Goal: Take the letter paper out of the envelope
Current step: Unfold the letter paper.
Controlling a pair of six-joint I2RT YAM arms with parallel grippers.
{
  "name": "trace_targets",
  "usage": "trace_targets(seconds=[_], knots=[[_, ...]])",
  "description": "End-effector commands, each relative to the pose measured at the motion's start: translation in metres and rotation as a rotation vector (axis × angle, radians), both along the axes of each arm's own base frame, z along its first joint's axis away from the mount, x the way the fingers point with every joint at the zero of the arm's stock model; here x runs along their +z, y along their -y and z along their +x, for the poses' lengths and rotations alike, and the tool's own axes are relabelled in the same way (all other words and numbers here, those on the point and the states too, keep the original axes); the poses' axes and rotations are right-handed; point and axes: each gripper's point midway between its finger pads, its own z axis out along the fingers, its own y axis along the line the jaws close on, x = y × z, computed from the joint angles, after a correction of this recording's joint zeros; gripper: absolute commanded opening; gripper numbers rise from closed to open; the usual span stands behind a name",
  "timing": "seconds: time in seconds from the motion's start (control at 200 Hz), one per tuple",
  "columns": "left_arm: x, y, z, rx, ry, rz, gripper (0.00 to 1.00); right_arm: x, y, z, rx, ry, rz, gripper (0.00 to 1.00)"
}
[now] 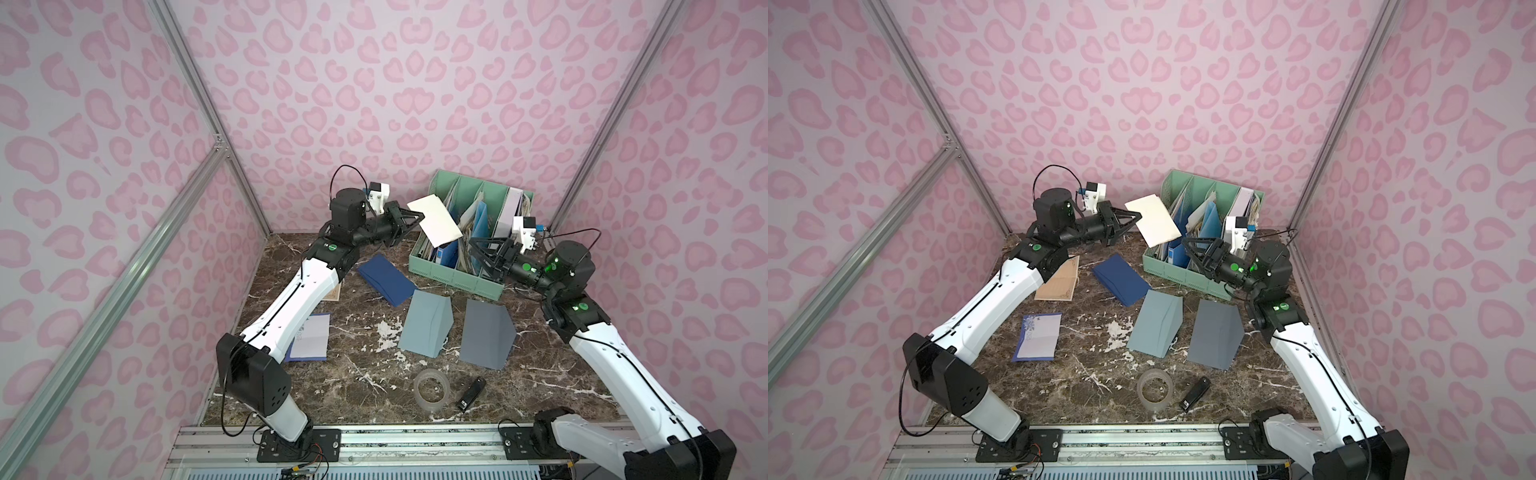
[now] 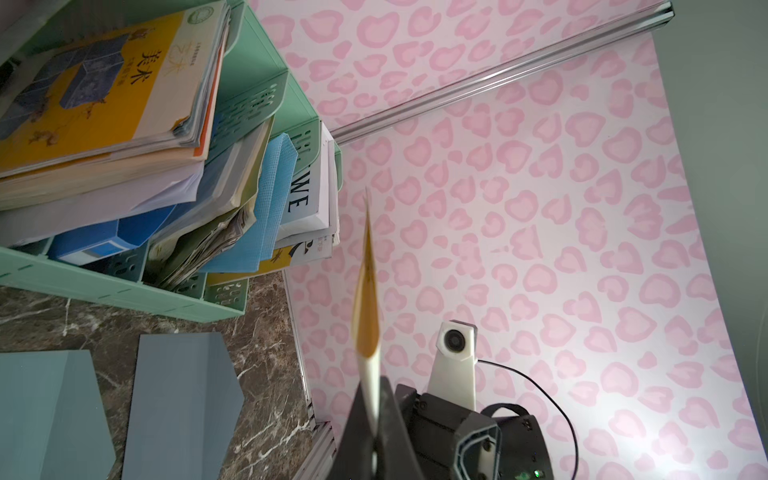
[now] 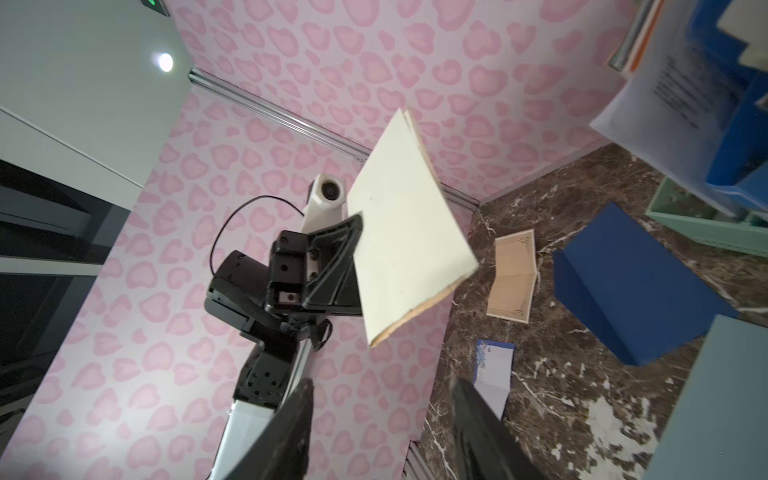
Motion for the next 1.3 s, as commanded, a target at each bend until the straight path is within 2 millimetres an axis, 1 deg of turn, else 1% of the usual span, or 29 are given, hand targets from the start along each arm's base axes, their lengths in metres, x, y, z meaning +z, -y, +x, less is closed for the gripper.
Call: trace_targets(seconds=[0.0,0.115,0.27,0.42,0.595,0.725,0.925,1.08,1.295], knots=[[0.017,0.004,0.002,-0.002,0.064,-0.045,0.00,0.028,-0.005,-0.002,0.022,-0.009,0.136,0.52],[0.016,0.005,0.001,-0.002,0.062,-0.043,0.00,0.026,-0.010,0.003,0.028,-0.039,0.156,0.49],[0.015,0.006,-0.001,-0.006,0.055,-0.041,0.00,0.018,-0.014,0.008,0.018,-0.067,0.149,0.50],[0.014,0.006,-0.004,-0.007,0.051,-0.043,0.00,0.017,-0.017,0.014,0.023,-0.079,0.156,0.49],[0.014,0.007,-0.005,-0.013,0.045,-0.050,0.00,0.015,-0.017,0.017,0.020,-0.089,0.169,0.49],[0.014,0.007,-0.006,-0.012,0.045,-0.052,0.00,0.007,-0.019,0.018,0.026,-0.111,0.163,0.48],[0.013,0.008,-0.005,-0.014,0.041,-0.053,0.00,0.003,-0.019,0.020,0.025,-0.120,0.174,0.48],[0.012,0.009,-0.006,-0.020,0.038,-0.052,0.00,0.005,-0.019,0.022,0.021,-0.117,0.192,0.47],[0.011,0.011,-0.006,-0.026,0.035,-0.052,0.00,0.002,-0.018,0.024,0.020,-0.127,0.205,0.47]])
